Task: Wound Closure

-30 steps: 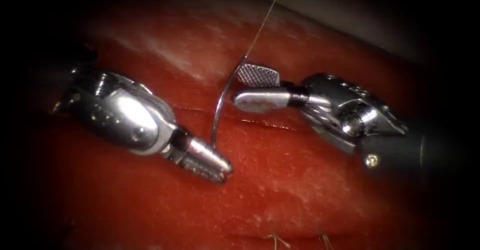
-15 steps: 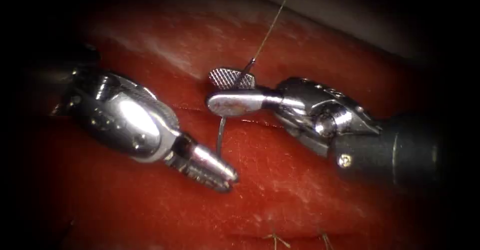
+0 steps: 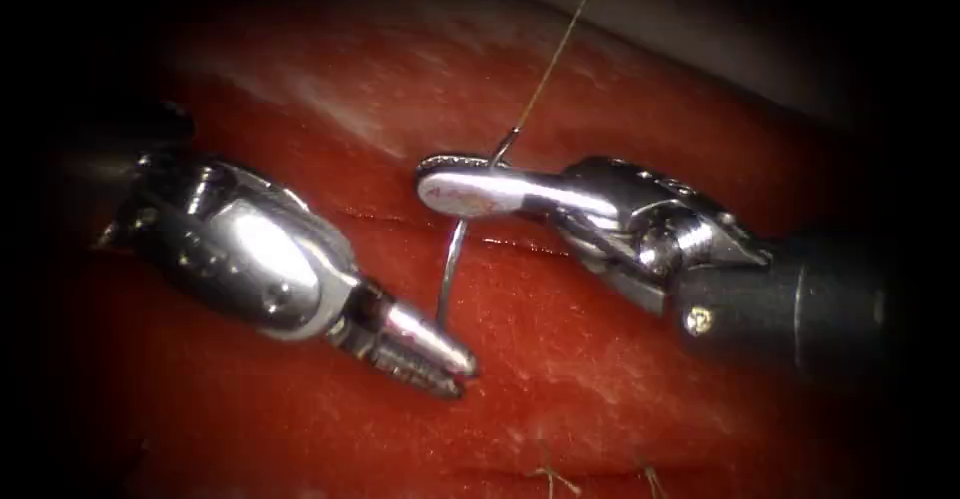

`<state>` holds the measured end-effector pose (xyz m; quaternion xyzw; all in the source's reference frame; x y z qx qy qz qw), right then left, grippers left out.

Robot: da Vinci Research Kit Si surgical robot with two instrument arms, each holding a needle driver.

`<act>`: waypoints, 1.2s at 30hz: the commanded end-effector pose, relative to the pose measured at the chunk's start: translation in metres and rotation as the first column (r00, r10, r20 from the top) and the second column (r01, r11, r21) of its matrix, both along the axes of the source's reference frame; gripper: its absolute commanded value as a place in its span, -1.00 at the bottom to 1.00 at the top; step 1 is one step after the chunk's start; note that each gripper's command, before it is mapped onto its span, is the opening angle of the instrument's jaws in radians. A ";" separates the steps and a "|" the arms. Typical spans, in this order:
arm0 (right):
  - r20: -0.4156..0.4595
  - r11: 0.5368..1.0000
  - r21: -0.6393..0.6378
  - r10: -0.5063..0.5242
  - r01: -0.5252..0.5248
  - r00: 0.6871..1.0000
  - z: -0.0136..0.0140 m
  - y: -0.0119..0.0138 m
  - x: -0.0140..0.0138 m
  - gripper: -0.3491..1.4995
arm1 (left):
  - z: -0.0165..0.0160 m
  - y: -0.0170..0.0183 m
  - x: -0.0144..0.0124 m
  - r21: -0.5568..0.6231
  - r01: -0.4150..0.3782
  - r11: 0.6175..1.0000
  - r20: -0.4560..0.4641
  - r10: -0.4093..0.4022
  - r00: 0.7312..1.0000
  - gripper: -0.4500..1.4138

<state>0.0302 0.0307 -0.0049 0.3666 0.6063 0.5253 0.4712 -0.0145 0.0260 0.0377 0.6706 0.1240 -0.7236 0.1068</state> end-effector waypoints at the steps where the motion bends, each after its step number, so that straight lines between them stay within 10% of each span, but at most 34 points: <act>1: -0.001 1.000 -0.005 0.001 -0.001 1.000 0.0004 0.0003 0.0008 -1.00 | 0.0005 -0.0001 -0.0005 0.065 0.014 0.998 -0.024 -0.013 1.000 0.11; 7: 0.025 0.997 -0.082 0.000 0.002 1.000 0.0005 0.0007 0.0008 -1.00 | 0.0000 -0.0008 0.0000 0.211 0.090 0.973 -0.123 -0.065 0.990 0.32; 19: 0.201 0.929 -0.370 0.104 -0.023 0.974 0.0029 0.0041 -0.0032 -1.00 | -0.0010 -0.0020 0.0039 0.209 -0.029 0.978 -0.224 0.076 0.972 0.27; 23: 0.360 0.881 -0.472 0.159 0.033 0.919 0.0032 0.0045 -0.0042 -1.00 | 0.0002 -0.0008 0.0041 0.257 0.019 0.966 -0.279 0.055 0.959 0.20; 26: 0.439 0.862 -0.505 0.214 0.043 0.873 0.0034 0.0052 -0.0039 -1.00 | 0.0022 0.0004 0.0040 0.246 0.105 0.963 -0.372 -0.006 0.928 0.07; 36: 0.458 0.753 -0.640 0.215 0.152 0.863 0.0039 0.0073 0.0012 -1.00 | 0.0083 0.0023 0.0041 0.203 0.332 0.921 -0.590 -0.155 0.792 -0.17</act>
